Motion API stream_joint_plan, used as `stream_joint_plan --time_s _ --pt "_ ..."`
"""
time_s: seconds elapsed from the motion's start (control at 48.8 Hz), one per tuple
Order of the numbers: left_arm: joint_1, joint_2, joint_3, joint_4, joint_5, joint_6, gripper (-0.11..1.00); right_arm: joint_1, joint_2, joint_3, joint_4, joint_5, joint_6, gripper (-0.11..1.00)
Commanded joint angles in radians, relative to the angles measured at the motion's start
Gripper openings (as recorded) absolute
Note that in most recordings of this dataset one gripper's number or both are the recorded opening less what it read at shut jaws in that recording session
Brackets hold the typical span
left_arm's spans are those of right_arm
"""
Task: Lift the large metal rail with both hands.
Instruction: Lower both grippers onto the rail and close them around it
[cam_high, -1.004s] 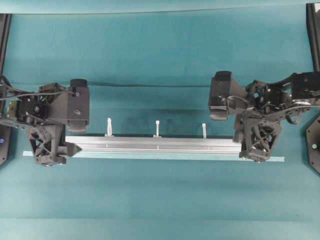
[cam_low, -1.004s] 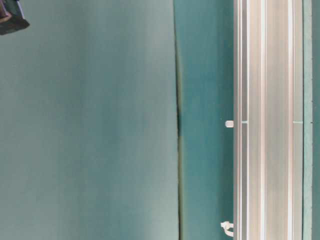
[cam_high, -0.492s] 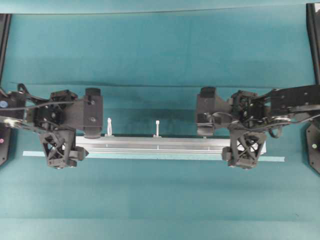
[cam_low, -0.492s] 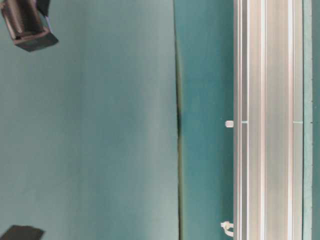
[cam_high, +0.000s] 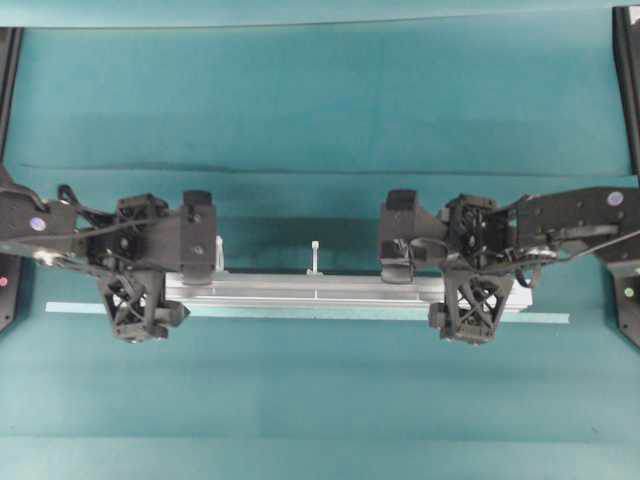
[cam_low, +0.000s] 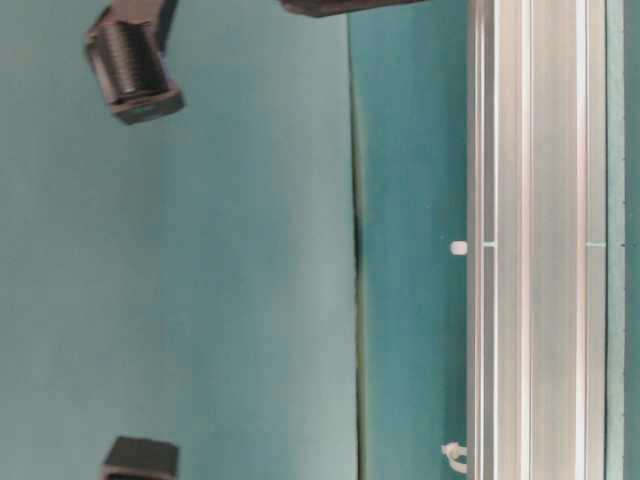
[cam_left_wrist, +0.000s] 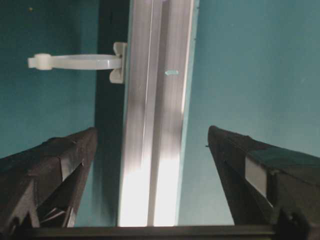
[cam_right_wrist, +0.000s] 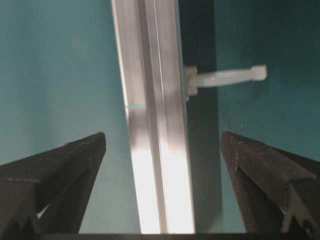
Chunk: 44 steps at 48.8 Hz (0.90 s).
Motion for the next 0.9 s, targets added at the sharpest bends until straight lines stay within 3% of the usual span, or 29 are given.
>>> stream_joint_plan --time_s 0.0,0.369,0.881 --pt "0.011 0.021 0.000 0.002 -0.032 0.005 0.96 0.005 0.026 0.008 -0.002 -0.015 0.005 0.97" --pt "0.023 0.112 0.009 0.002 -0.117 0.009 0.96 0.005 0.104 0.031 -0.006 -0.114 0.003 0.97" --pt "0.020 0.138 0.011 0.002 -0.132 0.003 0.96 0.005 0.123 0.046 -0.023 -0.129 0.005 0.96"
